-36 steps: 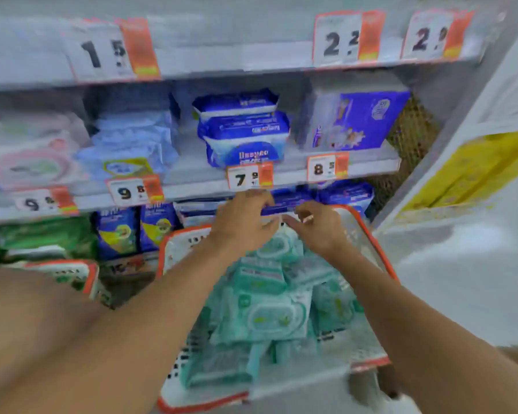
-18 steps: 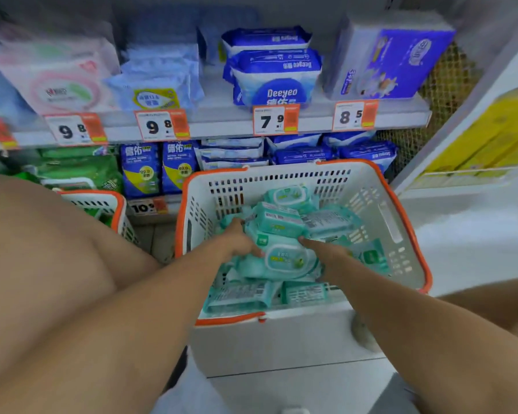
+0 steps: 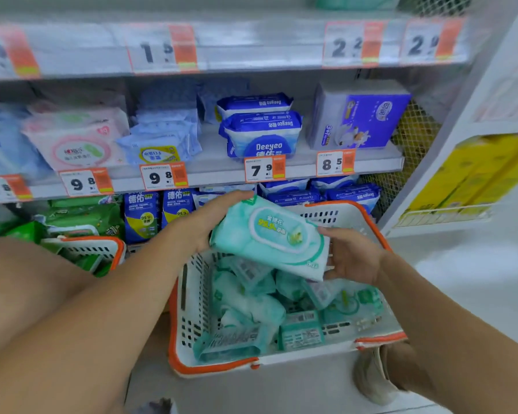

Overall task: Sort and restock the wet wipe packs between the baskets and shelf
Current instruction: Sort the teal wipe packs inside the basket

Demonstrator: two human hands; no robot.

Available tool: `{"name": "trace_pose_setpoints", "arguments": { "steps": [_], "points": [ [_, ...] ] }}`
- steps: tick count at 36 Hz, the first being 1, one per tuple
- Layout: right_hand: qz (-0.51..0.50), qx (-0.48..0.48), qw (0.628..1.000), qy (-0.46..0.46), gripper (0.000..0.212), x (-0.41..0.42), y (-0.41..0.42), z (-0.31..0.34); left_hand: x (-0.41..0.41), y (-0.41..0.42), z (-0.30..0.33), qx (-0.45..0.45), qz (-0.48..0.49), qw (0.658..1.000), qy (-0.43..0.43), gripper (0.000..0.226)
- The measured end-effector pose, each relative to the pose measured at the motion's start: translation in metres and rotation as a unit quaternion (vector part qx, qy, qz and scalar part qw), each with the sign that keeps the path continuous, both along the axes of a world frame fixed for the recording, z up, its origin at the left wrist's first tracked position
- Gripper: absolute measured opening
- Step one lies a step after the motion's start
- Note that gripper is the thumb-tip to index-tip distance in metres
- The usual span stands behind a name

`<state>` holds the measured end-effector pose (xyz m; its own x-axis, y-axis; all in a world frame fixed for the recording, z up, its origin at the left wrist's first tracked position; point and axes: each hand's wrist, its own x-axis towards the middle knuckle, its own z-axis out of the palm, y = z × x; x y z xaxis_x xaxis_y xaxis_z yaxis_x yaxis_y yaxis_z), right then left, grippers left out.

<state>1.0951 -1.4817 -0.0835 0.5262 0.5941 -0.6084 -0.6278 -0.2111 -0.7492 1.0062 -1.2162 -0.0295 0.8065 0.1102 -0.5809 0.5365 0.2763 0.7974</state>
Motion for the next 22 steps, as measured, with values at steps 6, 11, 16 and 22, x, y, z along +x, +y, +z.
{"name": "trace_pose_setpoints", "arguments": {
  "steps": [6, 11, 16, 22],
  "points": [
    [-0.084, 0.111, 0.977, -0.160, 0.096, 0.027, 0.022, 0.096, 0.018, -0.026, 0.068, -0.050, 0.052, 0.989, -0.128, 0.032],
    [-0.116, 0.161, 0.952, -0.232, 0.085, 0.029, 0.012, 0.141, 0.018, -0.030, 0.118, 0.086, -0.062, 0.971, -0.215, 0.050],
    [-0.115, 0.217, 0.895, -0.371, 0.082, 0.040, 0.005, 0.201, 0.032, -0.022, 0.172, 0.251, -0.100, 0.912, -0.310, 0.072],
    [-0.172, 0.168, 0.799, -0.551, 0.111, 0.106, 0.003, 0.298, 0.106, -0.022, 0.254, 0.298, -0.068, 0.838, -0.452, 0.079]
  ]
}}
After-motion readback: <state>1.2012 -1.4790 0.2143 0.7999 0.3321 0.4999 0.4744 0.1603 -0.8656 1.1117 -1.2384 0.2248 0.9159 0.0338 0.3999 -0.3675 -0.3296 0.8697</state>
